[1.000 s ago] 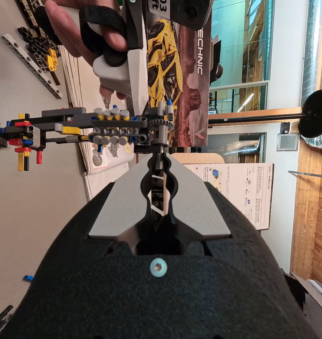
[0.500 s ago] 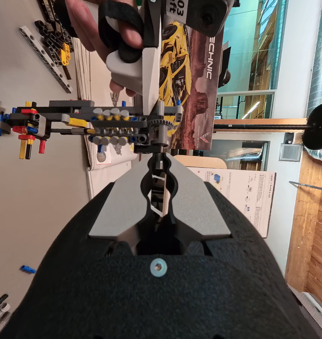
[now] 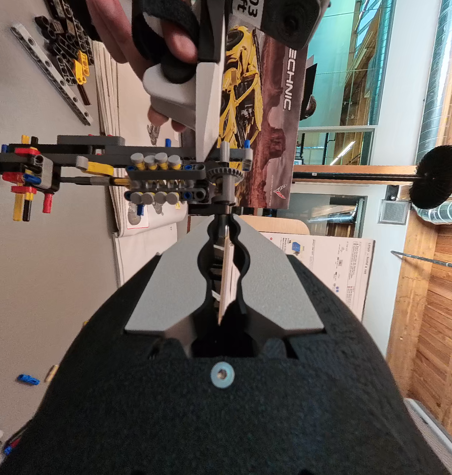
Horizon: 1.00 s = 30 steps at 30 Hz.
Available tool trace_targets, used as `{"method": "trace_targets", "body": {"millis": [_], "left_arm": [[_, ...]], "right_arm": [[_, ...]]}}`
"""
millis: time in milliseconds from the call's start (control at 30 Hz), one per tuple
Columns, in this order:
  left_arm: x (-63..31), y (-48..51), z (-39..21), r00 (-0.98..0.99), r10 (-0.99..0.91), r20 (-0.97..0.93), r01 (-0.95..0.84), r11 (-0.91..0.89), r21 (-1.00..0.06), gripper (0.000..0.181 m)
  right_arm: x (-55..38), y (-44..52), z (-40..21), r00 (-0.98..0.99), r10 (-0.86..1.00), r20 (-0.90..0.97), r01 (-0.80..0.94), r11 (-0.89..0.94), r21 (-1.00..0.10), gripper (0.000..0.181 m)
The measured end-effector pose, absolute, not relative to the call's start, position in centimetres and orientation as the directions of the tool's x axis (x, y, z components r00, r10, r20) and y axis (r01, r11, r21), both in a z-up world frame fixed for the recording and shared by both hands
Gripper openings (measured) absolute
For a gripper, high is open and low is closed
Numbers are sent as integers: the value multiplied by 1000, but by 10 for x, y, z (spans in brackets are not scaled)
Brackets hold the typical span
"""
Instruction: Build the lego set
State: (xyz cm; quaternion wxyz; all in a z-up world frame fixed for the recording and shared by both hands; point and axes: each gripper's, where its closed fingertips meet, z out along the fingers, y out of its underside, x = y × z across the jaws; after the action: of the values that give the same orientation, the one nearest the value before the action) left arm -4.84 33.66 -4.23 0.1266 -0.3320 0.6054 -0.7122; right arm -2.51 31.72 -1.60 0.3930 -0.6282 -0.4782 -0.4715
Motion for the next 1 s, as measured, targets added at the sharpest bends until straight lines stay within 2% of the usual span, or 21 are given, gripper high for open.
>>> {"method": "trace_targets", "body": {"millis": [167,300,433,567,700,800,1000], "left_arm": [[-48,337,-42,-741,-589,322,-226,-233,-946,6],[-48,339,-43,-730,-602,323,-233,-225,-946,7],[-46,341,-44,-722,-608,331,-238,-230,-943,6],[-47,340,-44,-726,-603,330,-238,-230,-944,6],[-43,338,-44,-718,-616,326,-231,-231,-945,6],[-37,340,-40,-700,-643,310,-187,-254,-949,6],[-41,342,-37,-704,-641,306,-178,-257,-950,6]], "right_arm": [[-26,318,-14,103,217,971,972,-231,-51,6],[-24,320,-15,208,196,958,960,-229,-162,6],[-22,322,-16,209,174,962,957,-239,-164,6],[-24,322,-16,269,171,948,950,-207,-232,6],[-18,320,-18,392,190,900,914,-185,-360,6],[-13,319,-19,427,191,884,900,-184,-395,6],[-12,323,-22,386,176,906,915,-202,-351,6]]}}
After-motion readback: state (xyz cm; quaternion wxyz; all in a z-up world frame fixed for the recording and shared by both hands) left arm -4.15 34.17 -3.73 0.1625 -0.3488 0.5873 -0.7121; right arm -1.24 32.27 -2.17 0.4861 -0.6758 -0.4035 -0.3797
